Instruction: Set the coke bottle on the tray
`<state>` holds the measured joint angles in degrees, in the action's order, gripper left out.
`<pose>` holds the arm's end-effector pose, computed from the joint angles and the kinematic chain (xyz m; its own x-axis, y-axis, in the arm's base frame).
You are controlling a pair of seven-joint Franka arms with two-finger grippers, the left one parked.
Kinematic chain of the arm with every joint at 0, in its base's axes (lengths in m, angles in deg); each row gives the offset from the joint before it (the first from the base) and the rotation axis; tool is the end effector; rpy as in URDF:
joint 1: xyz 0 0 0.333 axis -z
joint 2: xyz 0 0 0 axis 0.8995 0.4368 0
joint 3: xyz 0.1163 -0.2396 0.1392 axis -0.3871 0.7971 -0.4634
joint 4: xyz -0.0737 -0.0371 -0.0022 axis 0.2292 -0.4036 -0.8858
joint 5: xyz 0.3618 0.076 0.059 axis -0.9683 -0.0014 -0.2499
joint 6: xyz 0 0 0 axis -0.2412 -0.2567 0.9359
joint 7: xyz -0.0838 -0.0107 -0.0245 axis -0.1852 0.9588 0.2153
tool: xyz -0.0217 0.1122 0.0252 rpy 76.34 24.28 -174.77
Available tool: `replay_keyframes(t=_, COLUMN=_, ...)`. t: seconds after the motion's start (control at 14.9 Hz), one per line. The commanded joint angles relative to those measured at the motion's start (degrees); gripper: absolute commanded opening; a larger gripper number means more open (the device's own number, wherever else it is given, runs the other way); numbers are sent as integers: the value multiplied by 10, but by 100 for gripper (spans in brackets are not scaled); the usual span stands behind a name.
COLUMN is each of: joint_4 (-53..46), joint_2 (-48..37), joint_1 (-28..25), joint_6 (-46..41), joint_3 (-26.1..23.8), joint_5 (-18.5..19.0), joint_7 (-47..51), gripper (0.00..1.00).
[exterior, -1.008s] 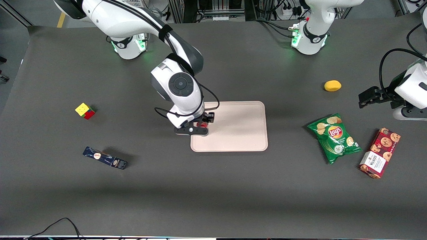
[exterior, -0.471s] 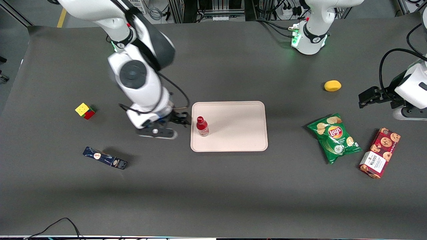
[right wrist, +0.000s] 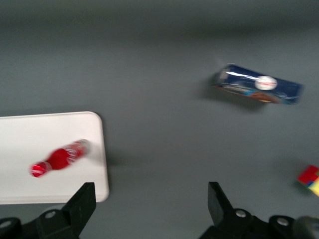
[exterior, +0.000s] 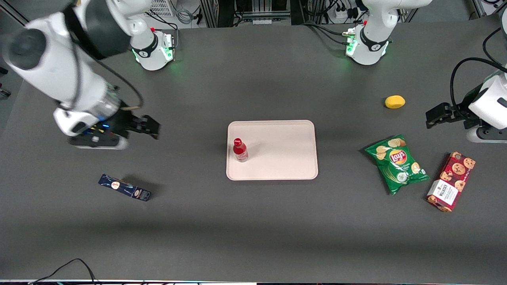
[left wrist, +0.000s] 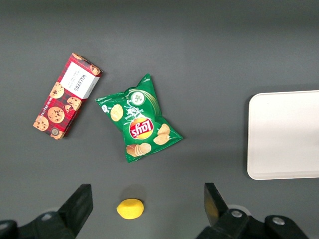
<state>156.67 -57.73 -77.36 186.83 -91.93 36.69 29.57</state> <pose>0.5500 0.1692 0.5279 0.9956 -0.0848 0.0399 -0.0824 -0.9949 -0.0575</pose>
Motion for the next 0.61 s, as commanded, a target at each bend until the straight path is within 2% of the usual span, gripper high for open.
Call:
replay_keyframes(t=0.0, joint_4=102, joint_2=-104, joint_1=-1, joint_6=-10, joint_3=80, joint_5=-20, joint_7=-97, gripper=100)
replay_keyframes(t=0.34, joint_4=113, joint_2=-135, joint_1=0, joint_6=-41, joint_3=155, joint_5=-10, joint_7=-183, gripper=100)
replay_keyframes(t=0.54, joint_4=98, joint_2=-127, joint_1=0, joint_6=-41, joint_3=157, joint_5=36, joint_7=-184, gripper=100)
